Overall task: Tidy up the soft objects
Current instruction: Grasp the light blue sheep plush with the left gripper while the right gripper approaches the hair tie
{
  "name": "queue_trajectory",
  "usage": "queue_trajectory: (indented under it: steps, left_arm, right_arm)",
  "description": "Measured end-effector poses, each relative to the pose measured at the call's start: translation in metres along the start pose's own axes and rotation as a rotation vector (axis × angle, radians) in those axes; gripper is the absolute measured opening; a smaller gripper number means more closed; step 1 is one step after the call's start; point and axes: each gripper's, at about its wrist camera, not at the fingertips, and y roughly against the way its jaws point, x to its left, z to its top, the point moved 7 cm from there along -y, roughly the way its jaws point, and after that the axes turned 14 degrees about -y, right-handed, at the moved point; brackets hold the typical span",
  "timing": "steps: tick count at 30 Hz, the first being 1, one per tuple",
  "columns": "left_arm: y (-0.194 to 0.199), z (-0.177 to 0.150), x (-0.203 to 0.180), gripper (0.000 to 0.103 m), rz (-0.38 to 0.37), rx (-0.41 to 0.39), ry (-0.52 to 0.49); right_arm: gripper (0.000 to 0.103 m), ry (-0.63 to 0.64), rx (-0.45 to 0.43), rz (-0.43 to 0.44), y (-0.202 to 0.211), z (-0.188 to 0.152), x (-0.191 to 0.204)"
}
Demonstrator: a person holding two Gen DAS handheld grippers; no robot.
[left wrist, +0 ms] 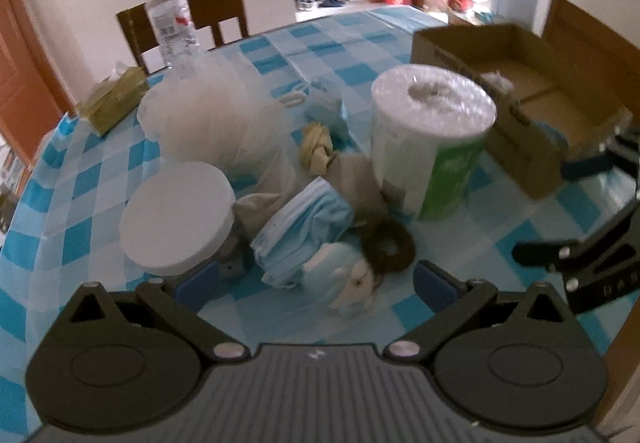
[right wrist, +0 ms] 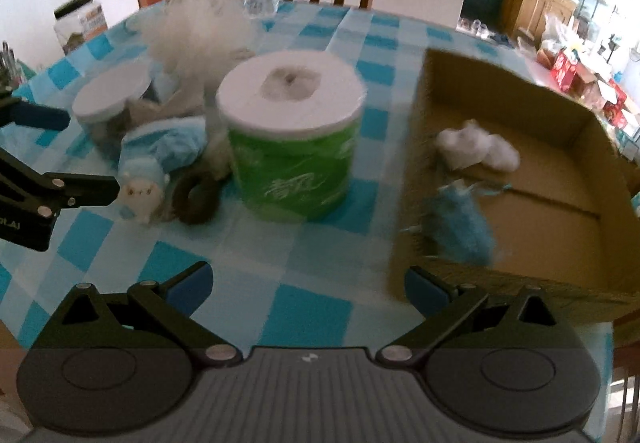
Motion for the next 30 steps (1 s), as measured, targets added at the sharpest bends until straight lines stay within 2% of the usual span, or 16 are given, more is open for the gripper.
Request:
queue_trajectory:
  steps: [3, 6, 8, 13, 14, 20, 21, 23, 30]
  left_arm:
    - [-0.006, -0.005, -0.003, 0.101, -0.064, -0.011, -0.06]
    - [-0.015, -0.01, -0.01, 0.096, -0.119, -0.019, -0.146]
    - [-0.02, -0.01, -0.015, 0.081, -0.144, -0.025, -0.207]
    - [-0.034, -0.008, -0.021, 0.072, -0.177, -0.032, -0.279]
    - [-0.036, -0.007, -0.021, 0.068, -0.183, -0.033, -0.284]
    - [-0.046, -0.006, -0.019, 0.065, -0.202, -0.032, -0.281]
    - [-0.047, -0.007, -0.019, 0.062, -0.205, -0.031, -0.279]
    - [-0.049, -0.008, -0.018, 0.048, -0.203, -0.026, -0.272]
    - [-0.043, -0.015, -0.006, 0.047, -0.212, -0.012, -0.2]
  right_arm:
    - [0.103, 0.024, -0.019, -0.031, 0.0, -0.001, 0.014]
    - [0.103, 0.014, -0.009, -0.041, -0.001, -0.002, 0.02]
    - [0.103, 0.008, -0.003, -0.047, -0.002, -0.004, 0.023]
    - [0.103, -0.011, 0.01, -0.067, -0.001, -0.011, 0.025]
    - [0.103, -0.012, 0.013, -0.067, -0.001, -0.013, 0.025]
    - [0.103, -0.018, 0.016, -0.072, 0.002, -0.018, 0.028]
    - [0.103, -0.016, 0.016, -0.069, 0.003, -0.019, 0.029]
    - [0.103, -0.016, 0.018, -0.067, 0.002, -0.02, 0.031]
    - [0.103, 0.013, 0.025, -0.046, -0.009, -0.022, 0.041]
